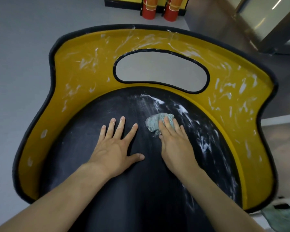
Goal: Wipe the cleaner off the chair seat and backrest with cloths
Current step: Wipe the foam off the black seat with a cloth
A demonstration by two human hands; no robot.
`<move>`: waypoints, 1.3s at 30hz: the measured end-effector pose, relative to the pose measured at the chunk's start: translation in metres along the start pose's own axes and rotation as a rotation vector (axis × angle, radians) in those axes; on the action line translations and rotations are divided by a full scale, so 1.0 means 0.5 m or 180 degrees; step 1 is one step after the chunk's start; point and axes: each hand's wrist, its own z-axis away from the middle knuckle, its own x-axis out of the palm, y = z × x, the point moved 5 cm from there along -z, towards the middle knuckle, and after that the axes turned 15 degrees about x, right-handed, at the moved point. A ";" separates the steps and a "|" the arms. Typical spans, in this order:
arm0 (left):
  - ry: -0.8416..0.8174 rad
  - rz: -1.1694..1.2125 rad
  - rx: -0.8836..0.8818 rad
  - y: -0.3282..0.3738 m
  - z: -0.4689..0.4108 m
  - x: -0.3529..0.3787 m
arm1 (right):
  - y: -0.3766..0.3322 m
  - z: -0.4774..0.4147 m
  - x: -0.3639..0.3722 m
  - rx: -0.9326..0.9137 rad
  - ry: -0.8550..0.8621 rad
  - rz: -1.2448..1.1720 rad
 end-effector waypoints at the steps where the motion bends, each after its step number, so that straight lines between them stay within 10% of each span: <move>1: 0.0001 0.0007 0.0011 0.001 0.002 0.002 | 0.010 0.029 0.005 -0.0005 -0.0010 0.0002; 39: -0.0134 0.0060 0.0214 0.022 0.013 0.008 | 0.056 0.060 -0.013 0.0512 -0.0035 -0.0197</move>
